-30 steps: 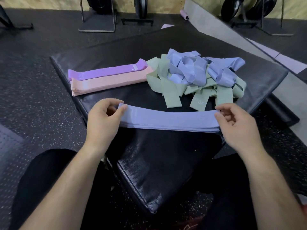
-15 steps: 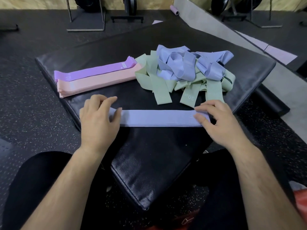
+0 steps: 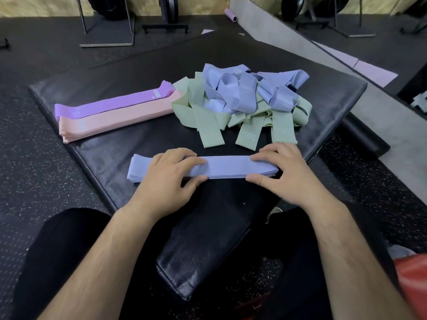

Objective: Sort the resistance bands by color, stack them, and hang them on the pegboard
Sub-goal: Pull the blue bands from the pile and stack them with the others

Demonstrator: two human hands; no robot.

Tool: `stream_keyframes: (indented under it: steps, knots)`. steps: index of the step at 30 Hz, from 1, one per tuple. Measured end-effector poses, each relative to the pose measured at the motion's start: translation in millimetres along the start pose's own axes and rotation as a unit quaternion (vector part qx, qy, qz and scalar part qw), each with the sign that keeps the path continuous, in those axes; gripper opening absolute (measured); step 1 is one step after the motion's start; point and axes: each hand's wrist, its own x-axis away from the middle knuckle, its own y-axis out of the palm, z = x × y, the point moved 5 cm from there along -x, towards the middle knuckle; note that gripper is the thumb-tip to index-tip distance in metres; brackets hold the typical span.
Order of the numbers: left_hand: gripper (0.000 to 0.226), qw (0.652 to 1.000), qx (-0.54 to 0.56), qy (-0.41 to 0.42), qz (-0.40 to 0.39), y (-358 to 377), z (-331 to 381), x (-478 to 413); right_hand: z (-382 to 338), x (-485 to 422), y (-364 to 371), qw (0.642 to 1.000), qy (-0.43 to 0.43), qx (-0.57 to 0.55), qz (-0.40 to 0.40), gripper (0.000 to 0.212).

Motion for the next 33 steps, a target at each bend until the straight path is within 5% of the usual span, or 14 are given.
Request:
stream_keyframes:
  steps: [8, 13, 24, 33]
  knots:
    - [0.043, 1.000, 0.007, -0.006, 0.007, 3.9, 35.1, -43.0, -18.6, -22.5, -2.0, 0.991, -0.031, 0.050, 0.116, 0.042]
    - [0.036, 0.999, 0.022, 0.004, 0.039, 5.4, 52.6, -101.5, -18.3, -55.1, -0.7, 0.992, -0.004, 0.033, 0.122, 0.050]
    - [0.029, 0.999, -0.016, 0.005, -0.031, 27.0, 58.1, -165.0, 1.5, -64.9, 7.6, 0.993, 0.031, 0.007, 0.113, 0.058]
    - [0.028, 0.991, 0.070, 0.094, 0.071, -0.9, 92.8, -111.8, 2.4, -56.8, -12.9, 0.934, 0.160, -0.265, 0.177, 0.028]
